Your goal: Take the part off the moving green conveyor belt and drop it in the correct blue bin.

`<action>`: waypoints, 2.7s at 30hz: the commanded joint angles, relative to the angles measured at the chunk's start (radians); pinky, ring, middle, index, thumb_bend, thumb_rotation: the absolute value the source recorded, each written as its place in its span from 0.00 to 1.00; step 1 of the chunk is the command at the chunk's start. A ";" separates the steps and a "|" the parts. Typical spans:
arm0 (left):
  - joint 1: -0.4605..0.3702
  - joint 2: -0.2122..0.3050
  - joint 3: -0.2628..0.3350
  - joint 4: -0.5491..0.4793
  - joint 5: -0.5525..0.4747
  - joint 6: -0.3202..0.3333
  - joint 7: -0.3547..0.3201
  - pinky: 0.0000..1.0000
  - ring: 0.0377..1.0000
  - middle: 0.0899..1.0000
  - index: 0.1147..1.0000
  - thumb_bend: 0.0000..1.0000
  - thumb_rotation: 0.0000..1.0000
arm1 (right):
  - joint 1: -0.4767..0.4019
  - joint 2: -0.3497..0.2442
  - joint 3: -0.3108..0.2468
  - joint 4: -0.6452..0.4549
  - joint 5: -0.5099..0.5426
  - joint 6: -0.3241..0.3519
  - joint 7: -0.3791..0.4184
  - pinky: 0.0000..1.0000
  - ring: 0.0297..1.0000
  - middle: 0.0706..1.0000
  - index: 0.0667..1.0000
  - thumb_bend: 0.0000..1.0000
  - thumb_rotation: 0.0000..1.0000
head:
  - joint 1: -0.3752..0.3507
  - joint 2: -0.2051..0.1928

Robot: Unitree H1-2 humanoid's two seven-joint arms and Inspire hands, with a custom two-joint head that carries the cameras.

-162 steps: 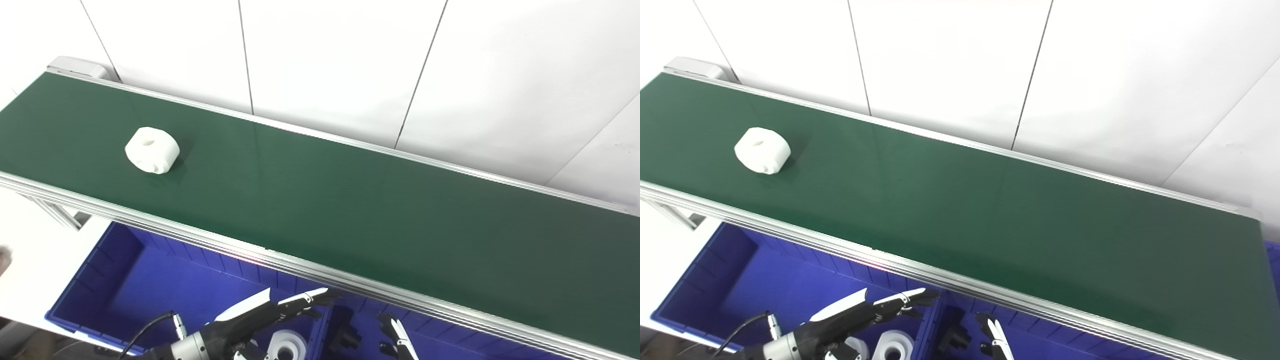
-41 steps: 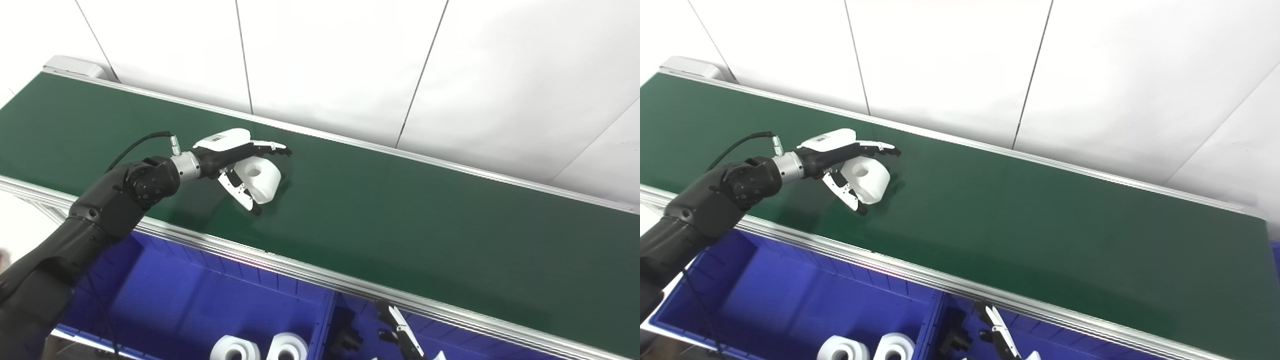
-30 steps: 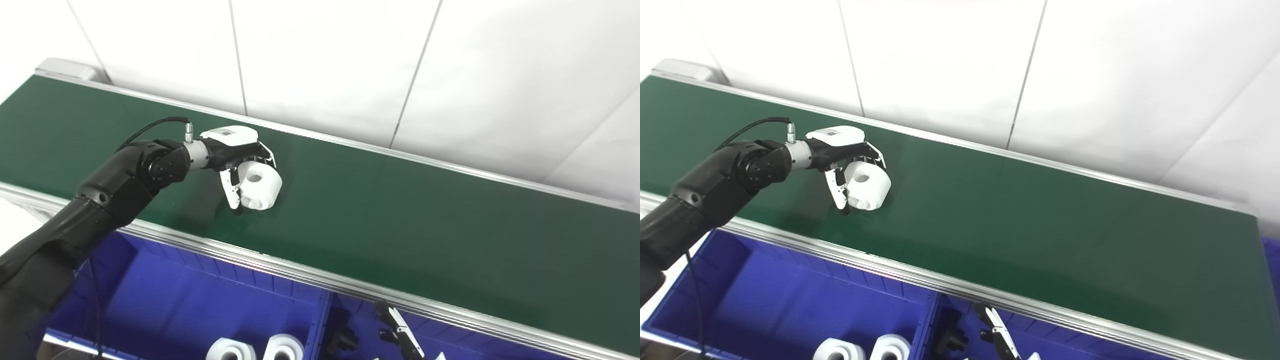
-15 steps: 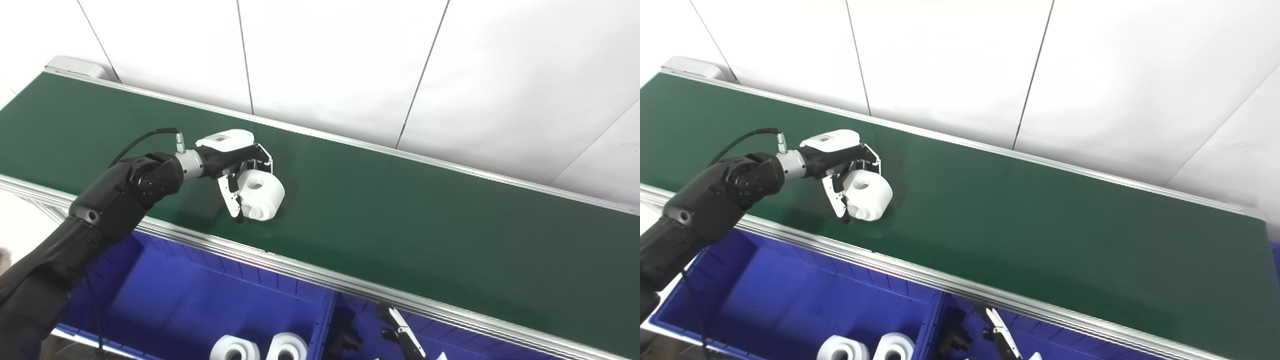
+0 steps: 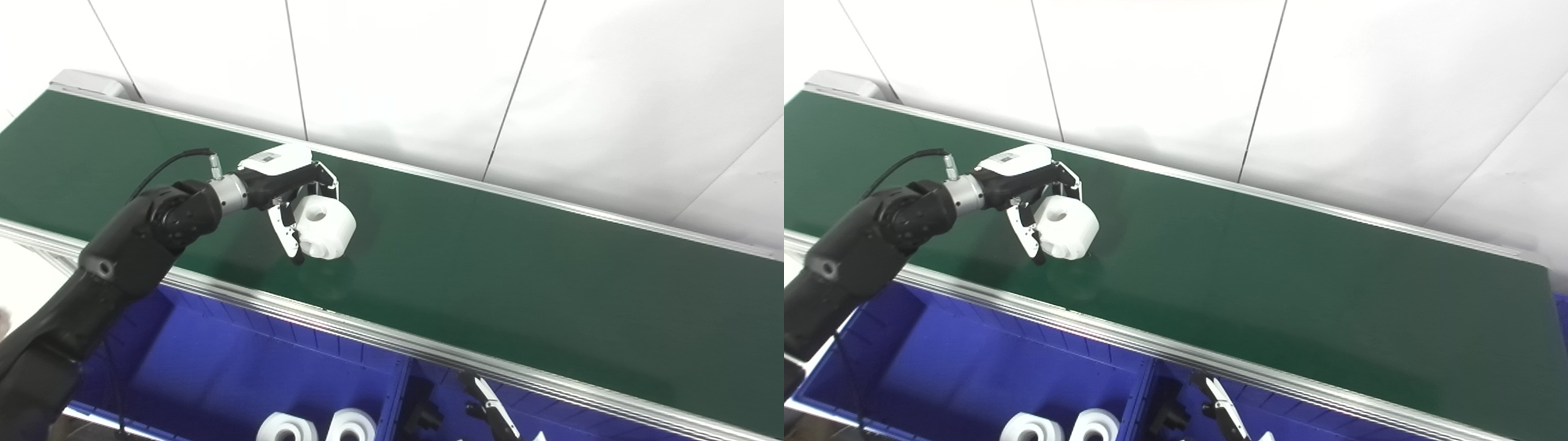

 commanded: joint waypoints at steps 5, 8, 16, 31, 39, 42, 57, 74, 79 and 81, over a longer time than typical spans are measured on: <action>0.043 -0.018 0.075 -0.128 -0.067 -0.021 0.062 0.14 0.17 0.42 0.22 0.55 0.00 | 0.013 0.008 0.005 -0.034 0.004 -0.044 -0.003 0.83 0.92 0.95 0.91 0.29 0.86 | 0.005 0.011; 0.073 -0.027 0.091 -0.186 -0.072 -0.018 0.062 0.14 0.17 0.42 0.21 0.55 0.00 | 0.012 0.007 0.006 -0.035 0.006 -0.046 -0.002 0.83 0.92 0.95 0.91 0.29 0.86 | 0.001 0.016; 0.155 -0.044 0.112 -0.294 -0.070 -0.027 0.070 0.15 0.17 0.42 0.21 0.55 0.00 | 0.017 0.003 0.001 -0.037 -0.005 -0.055 -0.009 0.84 0.92 0.95 0.91 0.30 0.89 | -0.001 0.030; 0.351 -0.056 0.162 -0.464 -0.134 0.004 0.051 0.15 0.17 0.42 0.22 0.55 0.00 | 0.037 -0.002 0.005 -0.052 0.003 -0.050 -0.004 0.86 0.93 0.96 0.92 0.32 0.92 | 0.003 0.067; 0.402 -0.017 0.199 -0.508 -0.209 0.030 0.015 0.15 0.17 0.42 0.20 0.54 0.00 | 0.014 0.024 0.001 -0.123 -0.003 0.028 0.018 0.84 0.91 0.96 0.92 0.35 0.97 | -0.065 0.281; 0.417 -0.010 0.208 -0.506 -0.230 0.037 -0.001 0.15 0.18 0.42 0.21 0.55 0.00 | -0.020 0.029 0.004 -0.118 0.023 0.036 0.037 0.88 0.94 0.96 0.94 0.36 0.99 | -0.076 0.287; 0.487 0.002 0.202 -0.502 -0.248 0.032 -0.035 0.15 0.17 0.42 0.22 0.55 0.00 | -0.017 0.061 0.007 -0.113 0.000 0.037 0.037 0.87 0.93 0.96 0.93 0.40 1.00 | -0.059 0.285; 0.620 -0.032 0.189 -0.421 -0.211 -0.093 0.000 0.21 0.23 0.42 0.26 0.54 0.00 | -0.016 0.067 0.003 -0.108 -0.001 0.027 0.032 0.87 0.93 0.96 0.93 0.38 0.99 | -0.059 0.284; 0.642 -0.055 0.174 -0.354 -0.145 -0.137 0.075 0.20 0.22 0.42 0.27 0.55 0.00 | -0.017 0.067 0.001 -0.111 -0.005 0.032 0.034 0.86 0.93 0.95 0.92 0.39 1.00 | -0.056 0.282; 0.641 -0.053 0.157 -0.315 -0.113 -0.138 0.116 0.19 0.22 0.42 0.28 0.55 0.00 | -0.018 0.066 0.002 -0.114 -0.003 0.035 0.037 0.86 0.93 0.96 0.92 0.39 1.00 | -0.056 0.282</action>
